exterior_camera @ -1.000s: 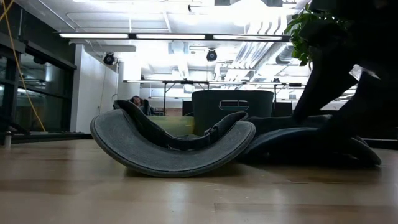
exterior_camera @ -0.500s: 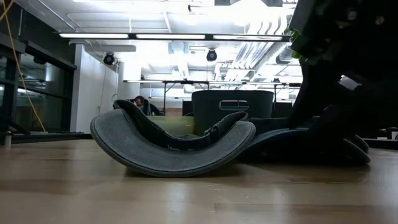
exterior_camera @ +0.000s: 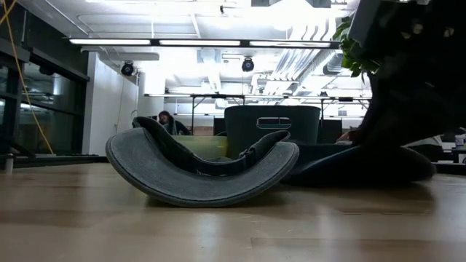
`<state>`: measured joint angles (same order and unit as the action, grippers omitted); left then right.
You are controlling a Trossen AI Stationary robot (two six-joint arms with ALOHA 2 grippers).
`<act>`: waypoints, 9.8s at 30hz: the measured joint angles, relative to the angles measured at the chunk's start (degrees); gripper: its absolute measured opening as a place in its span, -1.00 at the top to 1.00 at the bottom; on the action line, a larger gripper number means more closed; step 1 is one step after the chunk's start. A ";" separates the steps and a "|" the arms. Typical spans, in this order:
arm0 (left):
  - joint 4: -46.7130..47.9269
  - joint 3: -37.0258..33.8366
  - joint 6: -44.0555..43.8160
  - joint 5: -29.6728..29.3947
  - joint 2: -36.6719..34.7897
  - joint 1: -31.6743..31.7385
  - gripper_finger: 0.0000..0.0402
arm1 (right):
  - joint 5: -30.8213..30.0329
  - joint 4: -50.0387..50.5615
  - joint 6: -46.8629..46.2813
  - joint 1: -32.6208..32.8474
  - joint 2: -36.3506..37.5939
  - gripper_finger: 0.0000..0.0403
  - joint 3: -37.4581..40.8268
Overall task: Pick & Place hat
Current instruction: Put the blue cap into the yellow bin
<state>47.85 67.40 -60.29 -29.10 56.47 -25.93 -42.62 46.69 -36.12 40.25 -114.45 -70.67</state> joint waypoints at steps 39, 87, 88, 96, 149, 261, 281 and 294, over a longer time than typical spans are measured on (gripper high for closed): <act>-0.19 0.09 18.44 -1.50 3.41 0.04 -0.49 | 13.31 41.14 -0.99 -2.12 18.14 0.98 -64.27; -46.50 -0.02 20.21 -12.41 20.65 16.86 -0.49 | 15.66 -20.60 58.04 -35.91 25.09 0.98 -59.63; -47.74 -0.02 21.58 -9.92 20.65 18.15 -0.49 | 17.34 -21.02 58.05 -37.31 25.09 0.98 -59.63; -67.37 -7.68 23.76 9.56 20.72 29.87 -0.49 | 26.62 -40.76 58.36 -48.02 27.92 0.98 -45.96; -112.02 3.61 28.70 16.99 38.64 41.70 -0.23 | 44.29 -80.74 33.82 -62.34 39.34 0.98 0.14; 30.31 31.53 46.81 44.11 46.18 61.59 0.97 | 59.53 -9.98 37.65 -62.32 57.98 0.29 0.17; 31.47 30.92 45.67 49.09 52.96 65.08 0.97 | 59.36 -3.67 39.08 -62.34 58.78 0.29 0.17; 21.61 17.59 41.82 58.24 52.83 66.95 0.97 | 54.46 1.44 41.16 -62.35 62.95 0.29 0.34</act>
<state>69.46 84.99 -18.47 29.14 109.30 41.01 11.84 48.13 5.04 -22.10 -51.51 -70.32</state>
